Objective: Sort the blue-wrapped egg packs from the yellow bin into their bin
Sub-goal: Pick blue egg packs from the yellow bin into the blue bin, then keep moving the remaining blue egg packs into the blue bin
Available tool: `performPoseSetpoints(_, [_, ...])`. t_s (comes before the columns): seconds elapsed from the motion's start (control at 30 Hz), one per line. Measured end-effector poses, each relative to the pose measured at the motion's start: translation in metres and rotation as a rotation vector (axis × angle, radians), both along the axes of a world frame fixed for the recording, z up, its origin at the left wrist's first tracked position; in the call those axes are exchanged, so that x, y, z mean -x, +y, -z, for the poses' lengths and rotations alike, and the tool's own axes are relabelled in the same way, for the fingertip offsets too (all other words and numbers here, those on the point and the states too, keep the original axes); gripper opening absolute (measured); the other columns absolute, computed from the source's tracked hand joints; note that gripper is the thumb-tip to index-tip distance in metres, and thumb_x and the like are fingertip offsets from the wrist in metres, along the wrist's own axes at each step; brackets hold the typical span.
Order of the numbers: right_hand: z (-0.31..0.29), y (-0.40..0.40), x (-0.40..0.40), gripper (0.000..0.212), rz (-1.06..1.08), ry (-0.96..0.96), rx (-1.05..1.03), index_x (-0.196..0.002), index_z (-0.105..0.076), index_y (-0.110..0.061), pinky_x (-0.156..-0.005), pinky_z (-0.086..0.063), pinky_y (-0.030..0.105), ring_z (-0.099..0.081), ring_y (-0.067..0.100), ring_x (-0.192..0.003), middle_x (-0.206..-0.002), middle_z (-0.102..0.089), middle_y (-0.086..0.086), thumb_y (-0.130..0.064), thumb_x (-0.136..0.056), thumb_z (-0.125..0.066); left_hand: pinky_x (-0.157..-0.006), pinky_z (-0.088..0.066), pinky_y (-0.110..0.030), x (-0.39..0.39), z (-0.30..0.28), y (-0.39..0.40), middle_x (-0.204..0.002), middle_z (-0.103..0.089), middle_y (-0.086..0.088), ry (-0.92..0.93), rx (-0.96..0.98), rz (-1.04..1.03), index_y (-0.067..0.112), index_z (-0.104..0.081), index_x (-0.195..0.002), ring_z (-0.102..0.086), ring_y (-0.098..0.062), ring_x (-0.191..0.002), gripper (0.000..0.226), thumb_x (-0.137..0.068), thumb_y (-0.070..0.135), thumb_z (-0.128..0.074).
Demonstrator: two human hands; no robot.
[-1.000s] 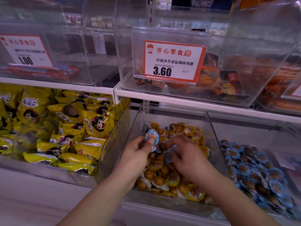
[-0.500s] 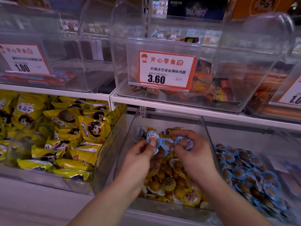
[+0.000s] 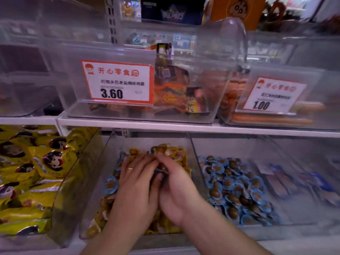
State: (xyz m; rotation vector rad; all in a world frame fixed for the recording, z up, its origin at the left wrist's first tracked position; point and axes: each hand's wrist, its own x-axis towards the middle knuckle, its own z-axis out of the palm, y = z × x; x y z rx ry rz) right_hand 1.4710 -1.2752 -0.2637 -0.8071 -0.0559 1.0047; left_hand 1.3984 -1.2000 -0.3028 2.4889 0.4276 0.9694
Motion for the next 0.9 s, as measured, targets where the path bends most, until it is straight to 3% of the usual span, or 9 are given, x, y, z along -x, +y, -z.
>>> performPoseSetpoints(0.1, [-0.006, -0.013, -0.017, 0.032, 0.006, -0.129, 0.048, -0.119, -0.066, 0.002, -0.073, -0.056, 0.03, -0.069, 0.026, -0.08, -0.105, -0.07, 0.019, -0.016, -0.093, -0.065, -0.12, -0.021, -0.028, -0.002, -0.003, -0.006, -0.154, -0.033, 0.026, -0.032, 0.094, 0.158, 0.034, -0.04, -0.147, -0.028, -0.002, -0.145, 0.057, -0.092, 0.049, -0.046])
performPoseSetpoints(0.2, [-0.018, -0.038, -0.048, 0.012, 0.08, -0.269, 0.048, -0.105, -0.064, 0.0, -0.044, -0.043, 0.022, -0.064, 0.02, -0.066, -0.091, -0.063, 0.019, -0.001, -0.093, -0.061, -0.111, -0.028, -0.026, -0.002, -0.005, -0.011, -0.155, -0.028, 0.033, -0.096, 0.443, 0.318, 0.048, -0.026, -0.151, -0.027, 0.006, -0.144, 0.068, -0.09, 0.063, -0.05])
performPoseSetpoints(0.27, [-0.022, -0.059, -0.075, 0.015, 0.18, -0.343, 0.084, -0.107, -0.061, 0.002, -0.044, -0.043, 0.023, -0.067, 0.026, -0.079, -0.095, -0.064, 0.022, 0.003, -0.092, -0.059, -0.105, -0.03, -0.024, -0.001, -0.006, -0.009, -0.151, -0.033, 0.035, -0.105, 0.465, 0.273, 0.053, -0.031, -0.147, -0.03, 0.01, -0.14, 0.062, -0.089, 0.067, -0.05])
performPoseSetpoints(0.33, [-0.02, -0.081, -0.106, 0.015, 0.289, -0.461, 0.182, -0.106, -0.062, 0.003, -0.051, -0.054, 0.029, -0.069, 0.032, -0.089, -0.097, -0.068, 0.021, 0.003, -0.091, -0.061, -0.106, -0.033, -0.022, -0.003, -0.003, 0.001, -0.146, -0.04, 0.034, -0.056, 0.29, 0.143, 0.053, -0.046, -0.135, -0.036, 0.009, -0.135, 0.045, -0.091, 0.053, -0.057])
performPoseSetpoints(0.43, [-0.008, -0.116, -0.152, 0.021, 0.354, -0.69, 0.533, -0.11, -0.071, -0.005, -0.075, -0.061, 0.044, -0.069, 0.026, -0.086, -0.095, -0.074, 0.011, -0.009, -0.089, -0.07, -0.109, -0.036, -0.033, -0.005, 0.008, 0.021, -0.146, -0.046, 0.015, 0.112, 0.106, -0.062, 0.035, -0.058, -0.131, -0.043, -0.012, -0.135, 0.041, -0.091, 0.029, -0.064])
performPoseSetpoints(0.5, [0.006, -0.141, -0.178, 0.022, 0.369, -0.757, 0.727, -0.111, -0.073, -0.013, -0.075, -0.054, 0.033, -0.068, 0.02, -0.092, -0.106, -0.075, 0.009, -0.019, -0.09, -0.071, -0.11, -0.037, -0.04, -0.007, 0.012, 0.032, -0.148, -0.047, 0.007, 0.212, 0.172, -0.125, 0.032, -0.056, -0.135, -0.043, -0.02, -0.136, 0.042, -0.093, 0.032, -0.062])
performPoseSetpoints(0.6, [0.025, -0.167, -0.204, 0.019, 0.418, -0.699, 0.752, -0.109, -0.073, -0.012, -0.083, -0.048, 0.033, -0.067, 0.021, -0.104, -0.112, -0.074, 0.012, -0.019, -0.095, -0.061, -0.108, -0.041, -0.044, -0.01, 0.018, 0.039, -0.145, -0.049, 0.0, 0.33, 0.284, -0.183, 0.035, -0.05, -0.139, -0.045, -0.025, -0.134, 0.042, -0.097, 0.04, -0.053])
performPoseSetpoints(0.7, [0.032, -0.169, -0.206, 0.021, 0.468, -0.756, 0.764, -0.102, -0.074, -0.017, -0.085, -0.047, 0.032, -0.068, 0.017, -0.104, -0.103, -0.077, 0.005, -0.017, -0.095, -0.054, -0.098, -0.044, -0.038, -0.014, 0.026, 0.037, -0.141, -0.053, 0.003, 0.494, 0.143, -0.191, 0.036, -0.051, -0.138, -0.05, -0.023, -0.127, 0.041, -0.097, 0.034, -0.054])
performPoseSetpoints(0.9, [0.015, -0.127, -0.162, 0.026, 0.519, -1.137, 0.726, -0.089, -0.074, -0.027, -0.063, -0.042, 0.0, -0.063, -0.011, -0.09, -0.09, -0.072, -0.019, -0.009, -0.094, -0.056, -0.089, -0.048, -0.023, -0.011, 0.021, 0.037, -0.116, -0.069, 0.012, 0.307, 0.193, -0.151, 0.035, -0.069, -0.113, -0.062, -0.011, -0.108, 0.031, -0.091, 0.013, -0.064])
